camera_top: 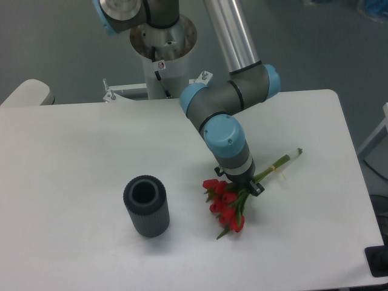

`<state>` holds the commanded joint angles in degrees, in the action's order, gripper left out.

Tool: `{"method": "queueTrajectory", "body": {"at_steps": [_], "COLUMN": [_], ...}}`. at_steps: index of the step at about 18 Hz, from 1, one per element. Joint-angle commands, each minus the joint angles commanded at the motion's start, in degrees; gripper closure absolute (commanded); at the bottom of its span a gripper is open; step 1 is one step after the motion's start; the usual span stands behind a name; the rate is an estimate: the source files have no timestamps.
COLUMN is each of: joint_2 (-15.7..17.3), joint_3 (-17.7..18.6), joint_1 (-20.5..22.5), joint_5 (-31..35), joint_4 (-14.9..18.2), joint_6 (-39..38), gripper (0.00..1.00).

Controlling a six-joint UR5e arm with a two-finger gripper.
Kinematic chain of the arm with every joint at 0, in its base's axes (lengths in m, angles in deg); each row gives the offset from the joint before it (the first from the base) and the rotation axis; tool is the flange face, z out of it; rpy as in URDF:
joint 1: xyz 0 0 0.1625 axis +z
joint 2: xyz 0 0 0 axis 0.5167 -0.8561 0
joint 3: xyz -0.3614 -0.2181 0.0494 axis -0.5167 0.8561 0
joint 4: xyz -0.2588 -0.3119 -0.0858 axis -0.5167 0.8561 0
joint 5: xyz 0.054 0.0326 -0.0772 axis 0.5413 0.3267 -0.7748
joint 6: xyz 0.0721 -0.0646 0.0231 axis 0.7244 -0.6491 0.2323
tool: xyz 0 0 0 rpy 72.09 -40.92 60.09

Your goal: Place the flowers on the table

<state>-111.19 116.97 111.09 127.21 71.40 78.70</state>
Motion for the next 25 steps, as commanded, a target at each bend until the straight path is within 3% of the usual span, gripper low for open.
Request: {"method": "queueTrajectory", "body": {"at_steps": [6, 9, 12, 14, 22, 25], "joint_2": [1.06, -0.43, -2.19, -3.16, -3.78, -3.78], "joint_3": [-7.55, -13.69, -21.86, -25.65, -30.23, -31.12], "joint_1": [0.62, 0.97, 1.49, 2.63, 10.1, 12.74], "joint_5": [-0.53, -0.62, -2.28, -5.26, -21.69, -28.02], "joint_4": [2.01, 7.1, 14.65, 16.87, 17.14, 19.07], "joint_6": [2.81, 3.61, 4.14, 5.45, 11.69, 12.13], "gripper": [0.01, 0.01, 0.01, 0.01, 0.01, 0.01]}}
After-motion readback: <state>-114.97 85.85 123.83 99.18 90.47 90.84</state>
